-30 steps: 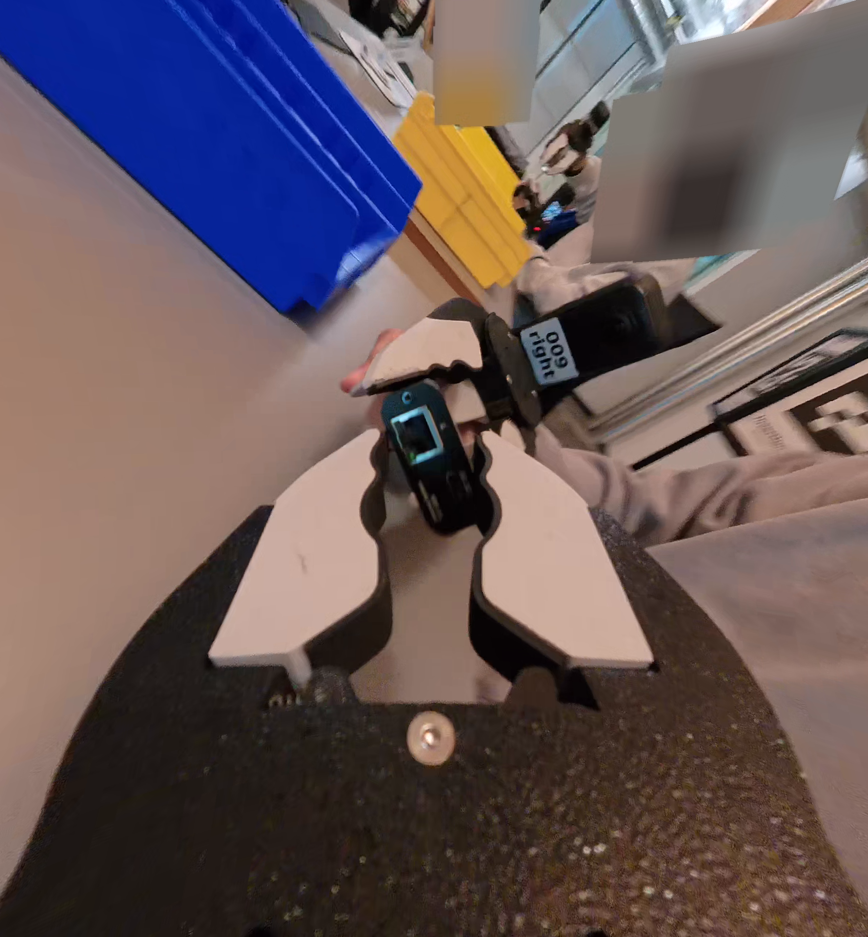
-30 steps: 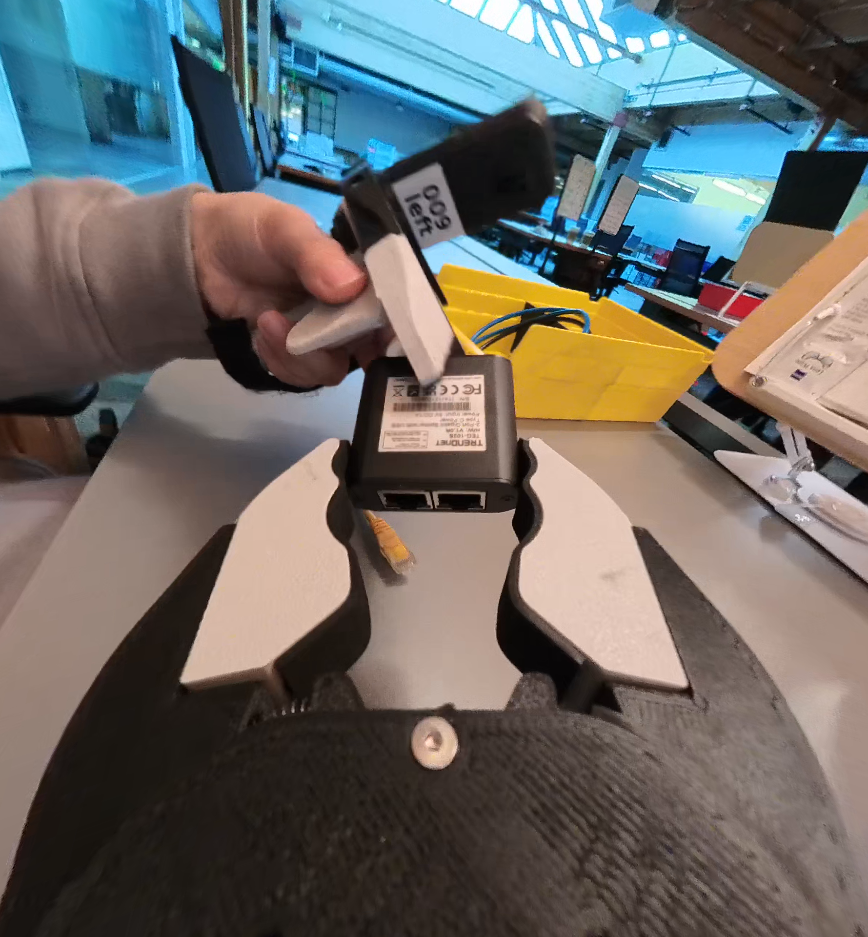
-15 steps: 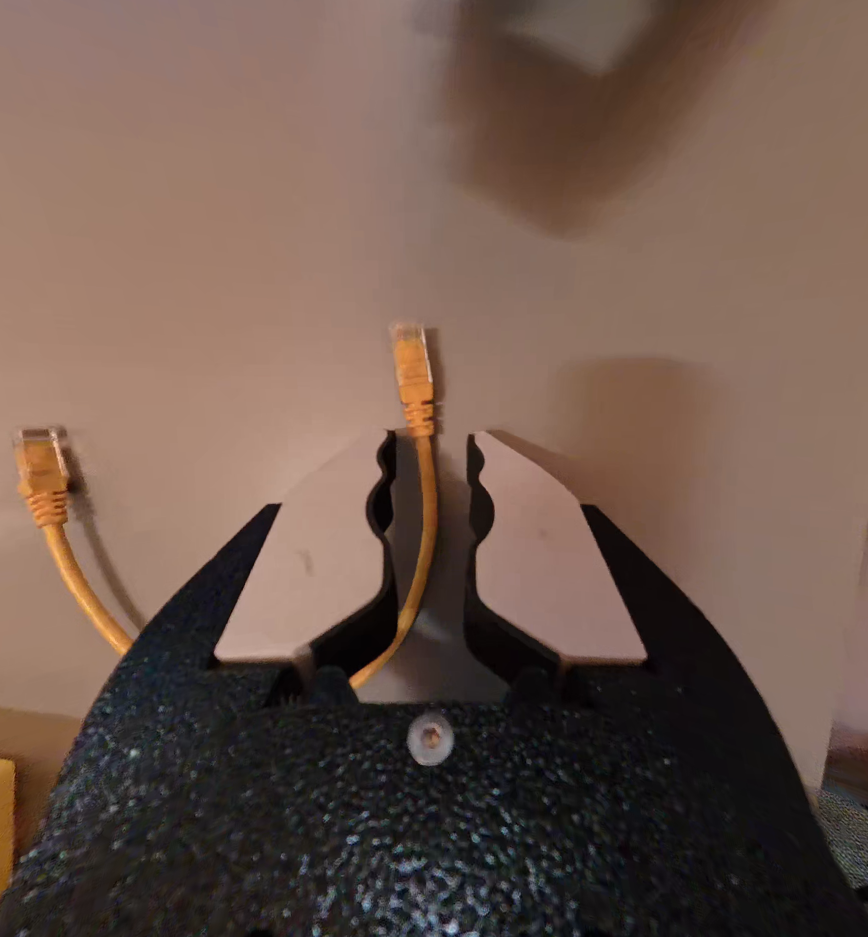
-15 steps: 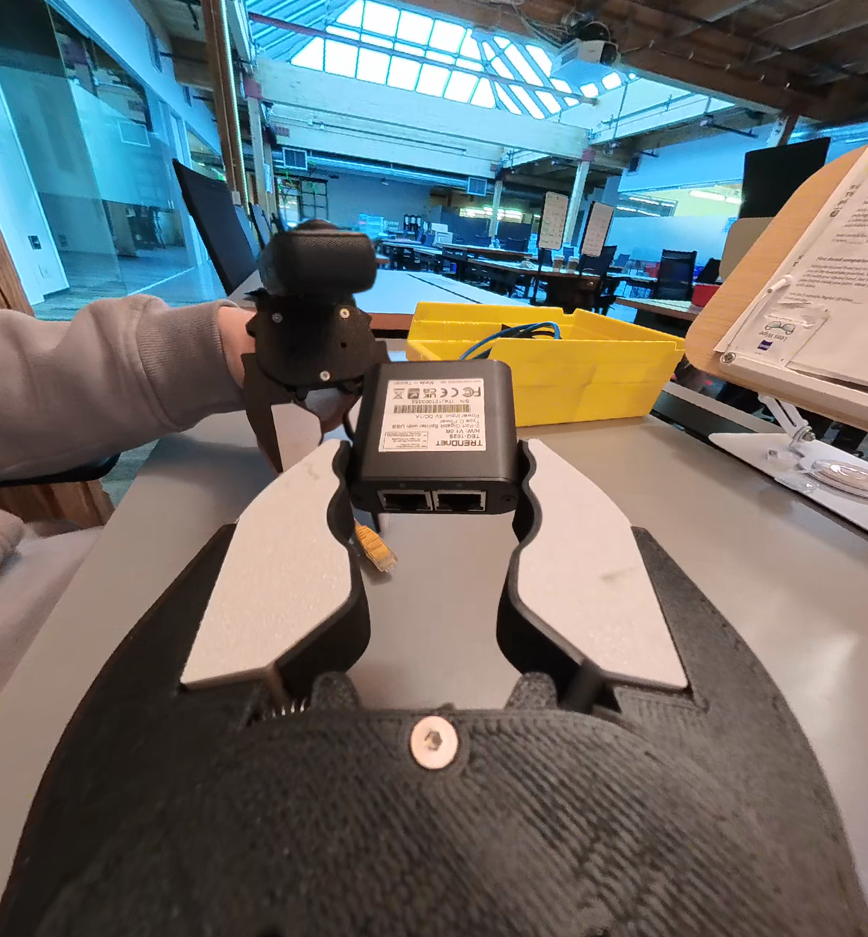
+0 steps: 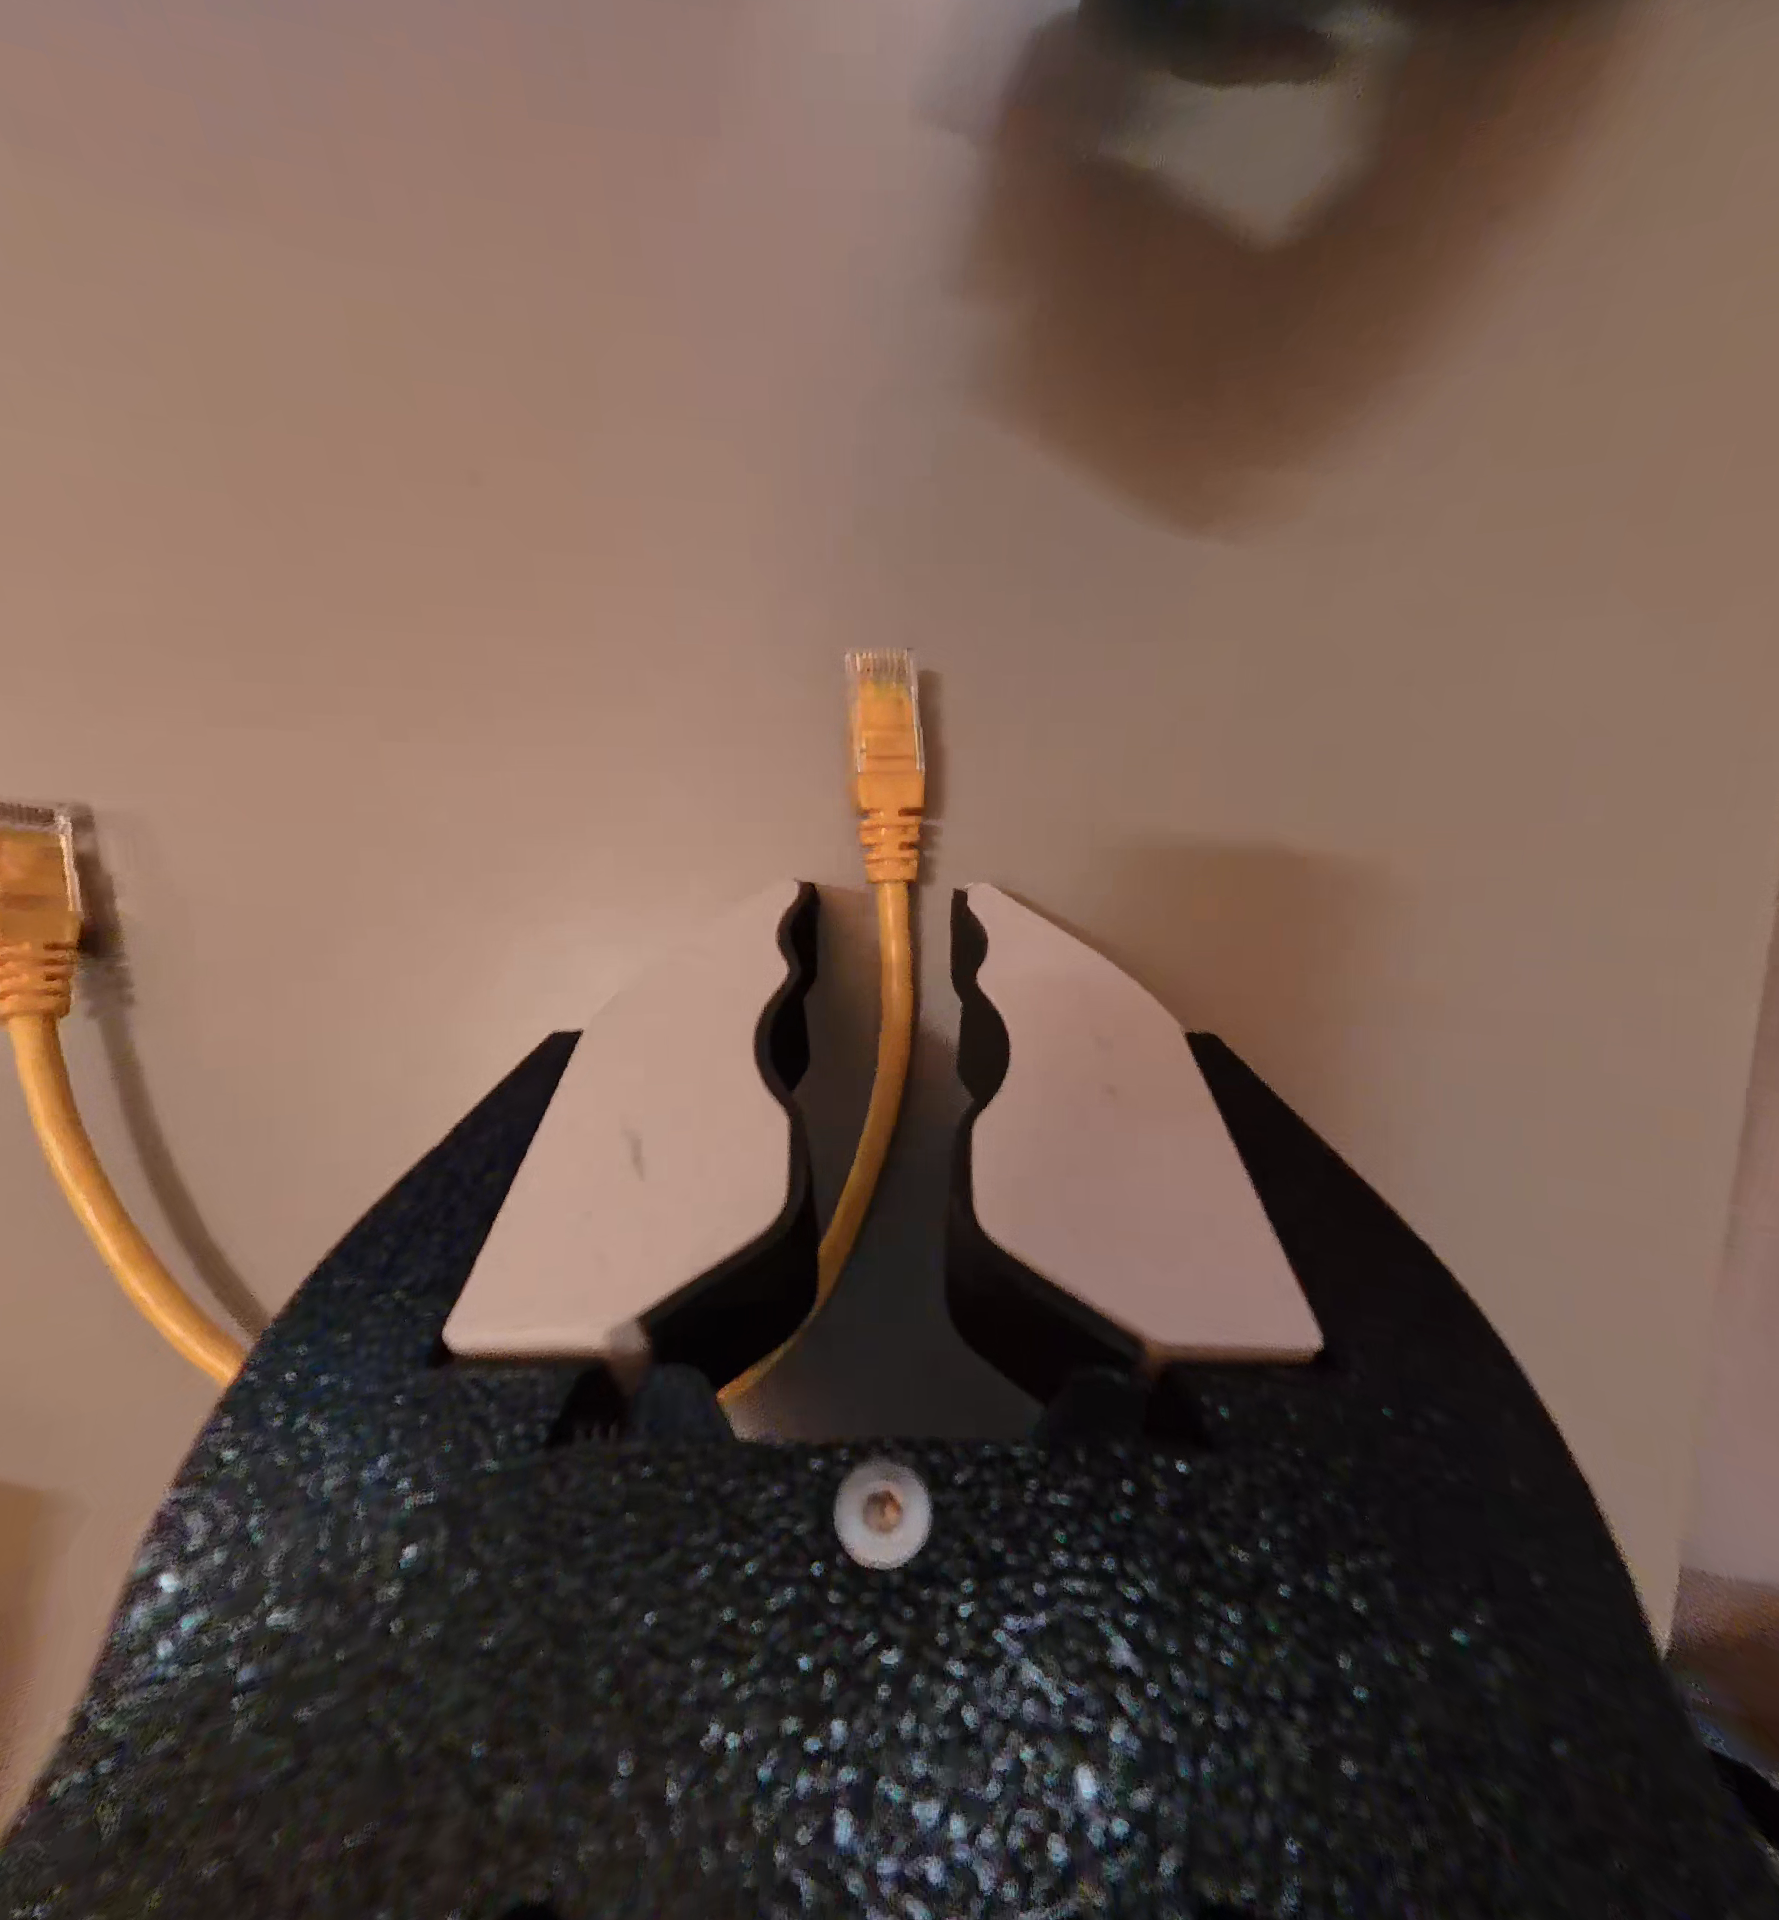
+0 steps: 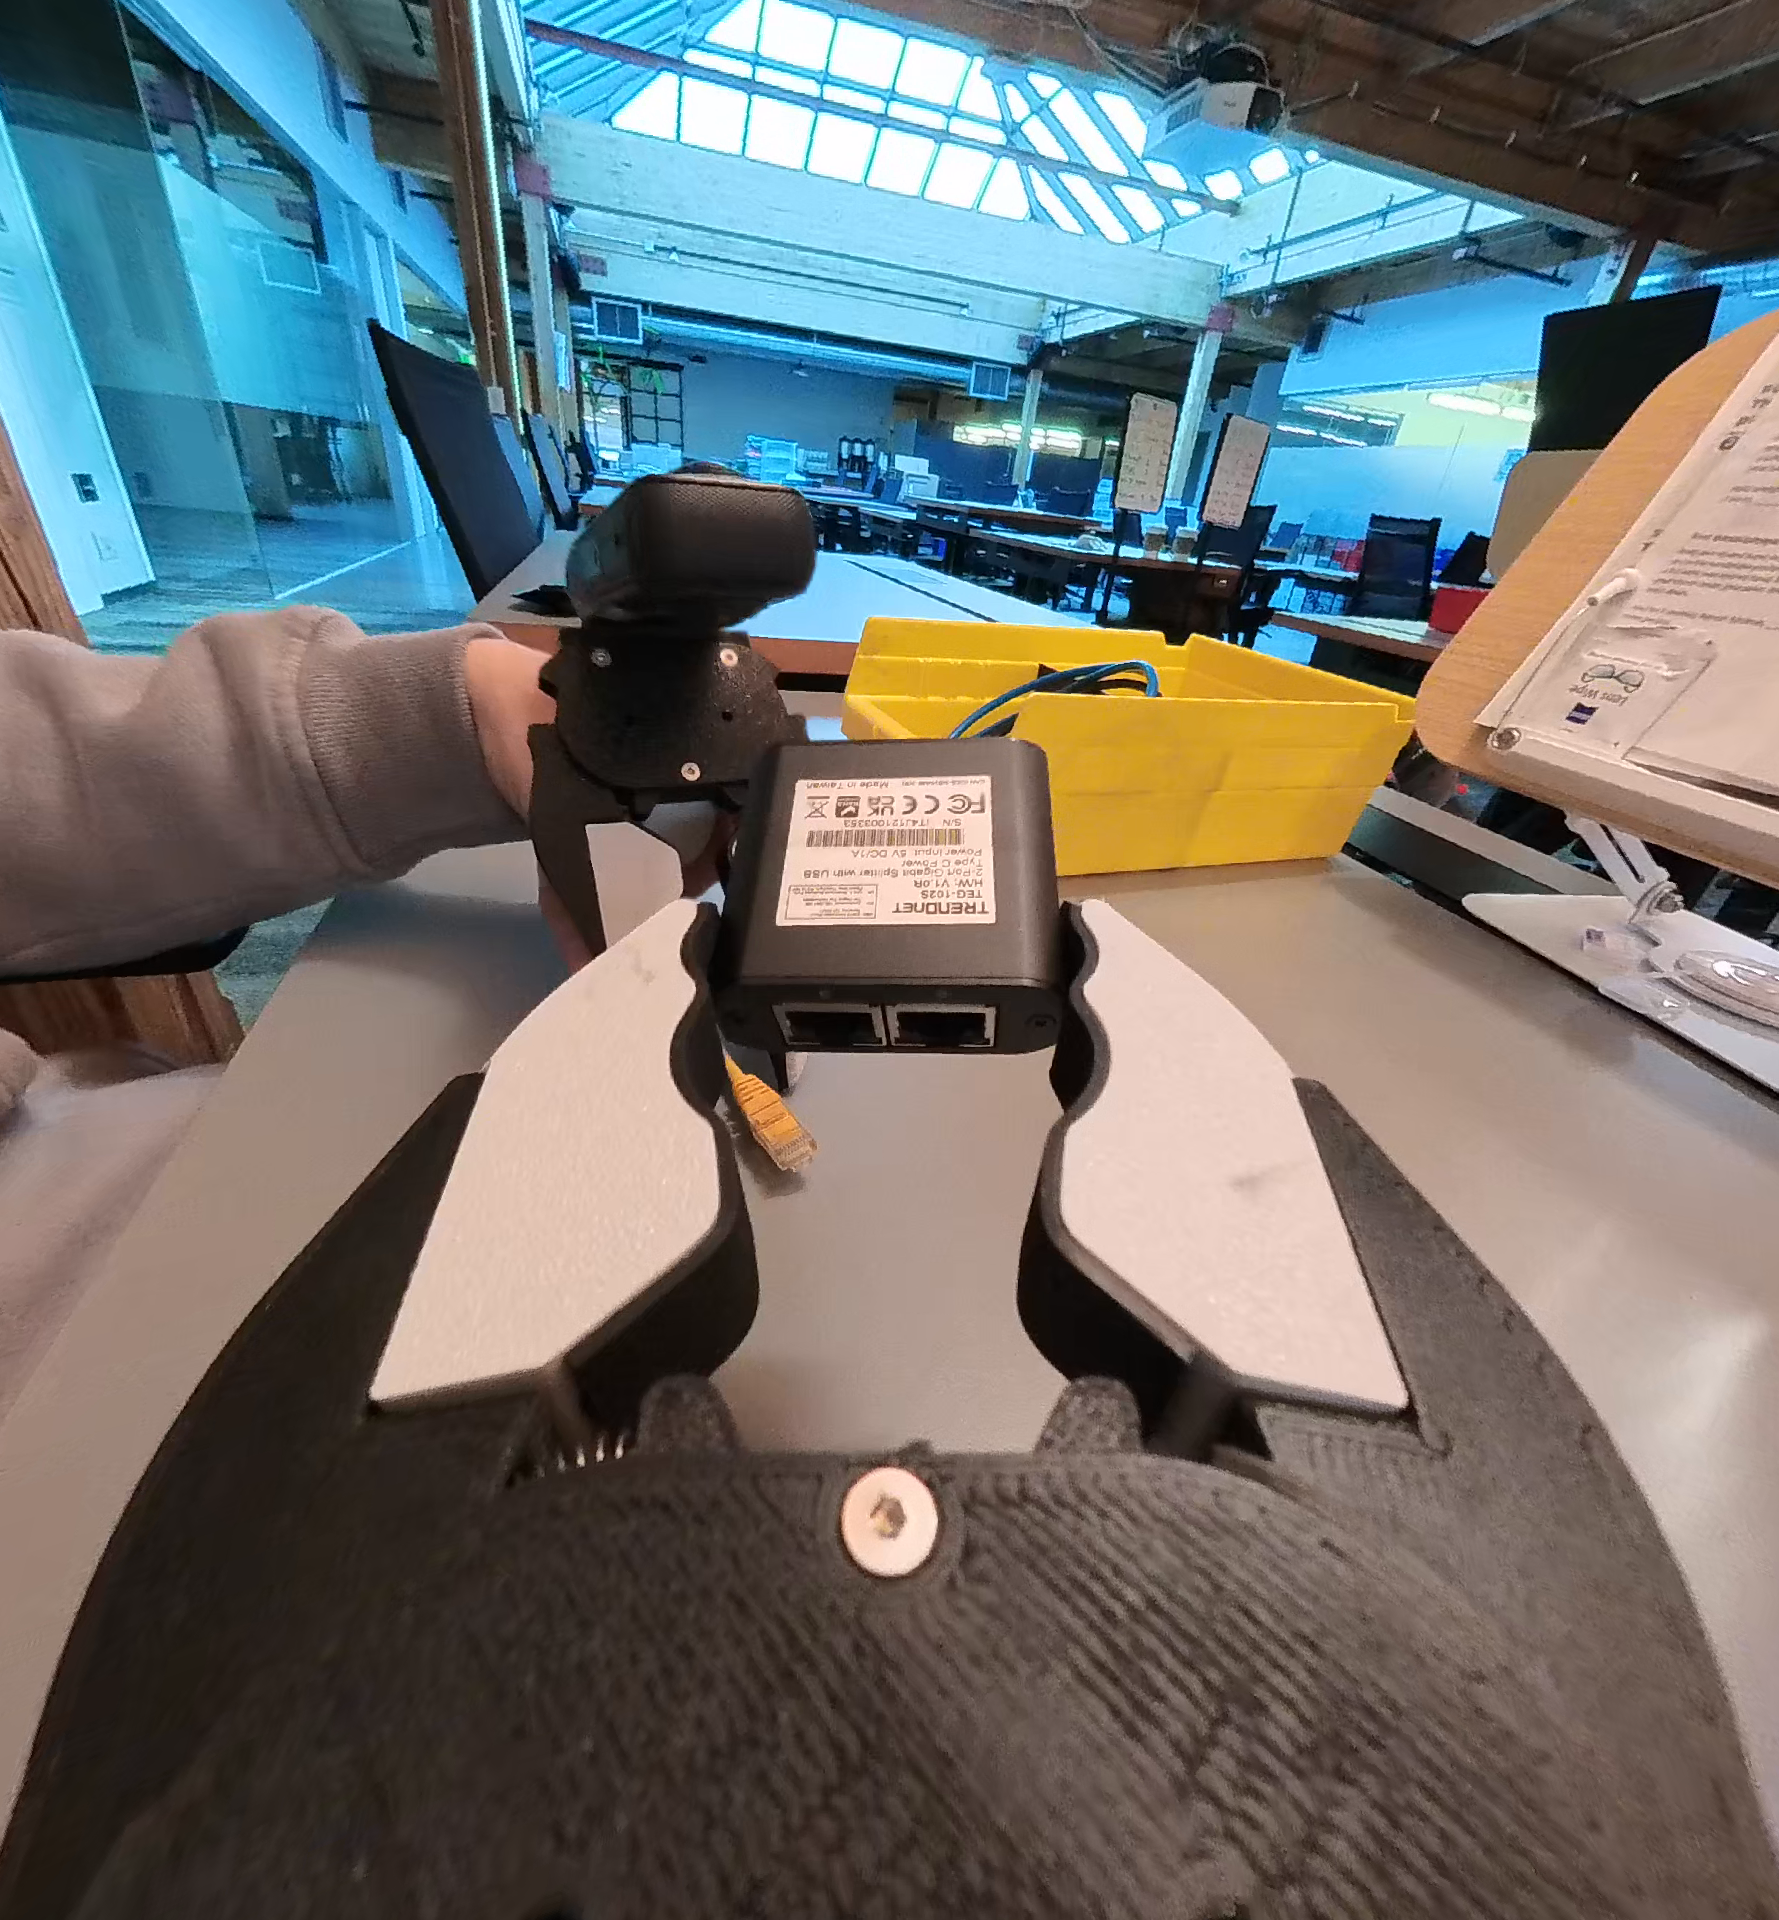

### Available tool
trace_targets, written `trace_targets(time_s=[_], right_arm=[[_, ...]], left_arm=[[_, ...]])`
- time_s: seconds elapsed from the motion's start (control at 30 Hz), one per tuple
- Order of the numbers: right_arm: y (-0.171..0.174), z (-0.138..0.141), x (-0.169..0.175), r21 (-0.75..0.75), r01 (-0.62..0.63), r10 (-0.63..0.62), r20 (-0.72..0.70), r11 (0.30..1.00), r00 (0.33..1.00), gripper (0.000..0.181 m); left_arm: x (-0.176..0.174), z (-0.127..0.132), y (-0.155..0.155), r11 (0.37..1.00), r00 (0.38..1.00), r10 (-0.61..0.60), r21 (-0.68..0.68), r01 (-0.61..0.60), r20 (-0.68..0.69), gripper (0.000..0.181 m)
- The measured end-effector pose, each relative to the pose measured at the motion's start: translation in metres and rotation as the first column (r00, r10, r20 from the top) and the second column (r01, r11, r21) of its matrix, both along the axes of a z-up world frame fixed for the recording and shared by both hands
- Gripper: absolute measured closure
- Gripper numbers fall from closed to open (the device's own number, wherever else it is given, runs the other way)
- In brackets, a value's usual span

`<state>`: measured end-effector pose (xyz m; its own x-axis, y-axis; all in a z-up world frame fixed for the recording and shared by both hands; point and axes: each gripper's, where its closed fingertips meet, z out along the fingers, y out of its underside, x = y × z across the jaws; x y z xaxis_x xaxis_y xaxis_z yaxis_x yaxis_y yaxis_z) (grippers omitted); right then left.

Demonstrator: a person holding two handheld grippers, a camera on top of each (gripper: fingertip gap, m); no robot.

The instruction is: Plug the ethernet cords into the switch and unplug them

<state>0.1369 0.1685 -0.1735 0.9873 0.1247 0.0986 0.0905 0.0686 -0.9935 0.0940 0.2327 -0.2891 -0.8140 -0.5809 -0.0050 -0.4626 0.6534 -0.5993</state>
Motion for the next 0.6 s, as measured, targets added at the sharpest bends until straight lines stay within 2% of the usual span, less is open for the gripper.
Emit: trace_targets(time_s=[0.2,0.6], right_arm=[[0.0011,-0.0011,0.0006,-0.013,-0.017,0.017,-0.021,1.000,1.000,0.119],[0.0033,-0.0047,-0.0039,-0.038,-0.031,0.032,0.009,0.999,0.999,0.119]], left_arm=[[0.0005,0.0002,-0.0005,0.998,1.000,0.018,-0.063,-0.017,0.024,0.156],[-0.0001,0.0009,-0.0019,0.993,0.996,-0.039,-0.107,0.047,0.075,0.159]])
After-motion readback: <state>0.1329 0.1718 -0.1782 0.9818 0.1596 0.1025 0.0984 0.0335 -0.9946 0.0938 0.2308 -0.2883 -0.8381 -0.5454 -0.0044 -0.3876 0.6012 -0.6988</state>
